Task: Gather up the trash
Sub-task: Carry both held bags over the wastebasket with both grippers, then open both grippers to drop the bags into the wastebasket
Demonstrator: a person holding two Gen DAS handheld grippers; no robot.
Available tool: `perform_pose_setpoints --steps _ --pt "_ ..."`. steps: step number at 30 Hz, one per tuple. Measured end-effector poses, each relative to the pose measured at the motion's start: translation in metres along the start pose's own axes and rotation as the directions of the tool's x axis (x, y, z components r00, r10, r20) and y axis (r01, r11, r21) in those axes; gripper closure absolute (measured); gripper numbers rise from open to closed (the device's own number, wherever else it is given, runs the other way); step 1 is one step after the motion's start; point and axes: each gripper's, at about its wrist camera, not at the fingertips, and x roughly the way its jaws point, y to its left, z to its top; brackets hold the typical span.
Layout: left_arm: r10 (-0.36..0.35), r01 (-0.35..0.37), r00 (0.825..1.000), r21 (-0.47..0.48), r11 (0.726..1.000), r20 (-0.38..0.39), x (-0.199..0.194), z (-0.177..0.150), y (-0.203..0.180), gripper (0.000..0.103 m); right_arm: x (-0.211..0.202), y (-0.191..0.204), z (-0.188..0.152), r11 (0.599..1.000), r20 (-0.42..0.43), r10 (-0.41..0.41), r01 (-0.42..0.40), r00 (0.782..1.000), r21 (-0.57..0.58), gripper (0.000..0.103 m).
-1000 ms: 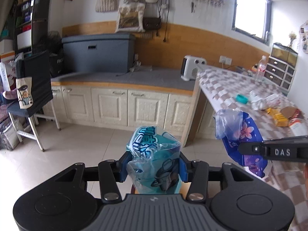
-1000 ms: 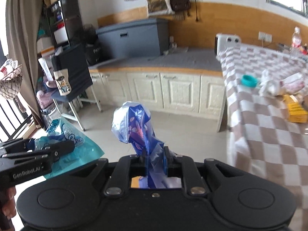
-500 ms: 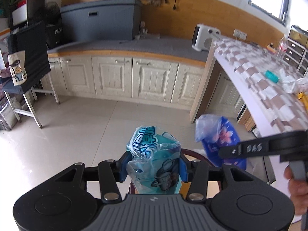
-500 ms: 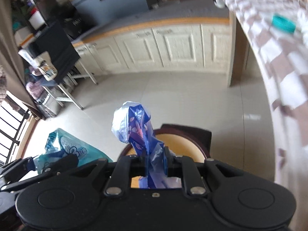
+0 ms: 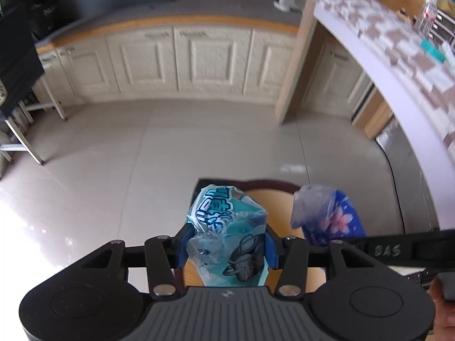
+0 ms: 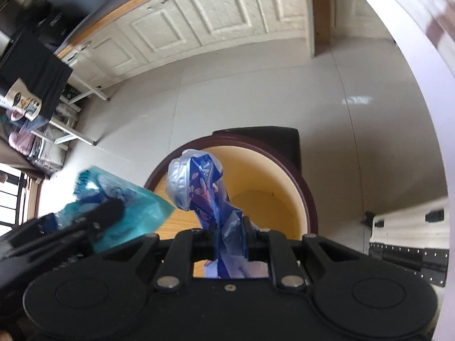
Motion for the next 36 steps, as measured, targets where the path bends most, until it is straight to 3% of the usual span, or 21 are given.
perform_pose_setpoints --steps 5,12,24,36 --pt "-0.011 0.012 0.995 0.010 1.000 -0.100 0.032 -0.007 -0.002 0.052 0.015 -0.013 -0.001 0.997 -0.047 -0.021 0.024 0.999 0.077 0.088" --pt "0.006 0.001 0.981 0.033 0.999 -0.194 0.055 -0.012 0.001 0.052 0.035 -0.008 -0.006 0.996 -0.115 -0.054 0.061 0.992 0.061 0.087" --pt "0.002 0.002 0.973 0.014 1.000 -0.231 0.063 -0.001 0.011 0.051 0.037 -0.007 -0.006 0.997 -0.109 -0.076 0.079 0.991 0.023 0.085" --pt "0.008 -0.003 0.976 0.021 1.000 -0.218 0.053 0.000 0.011 0.050 0.036 -0.008 -0.009 0.996 -0.089 -0.078 0.081 0.993 0.033 0.072"
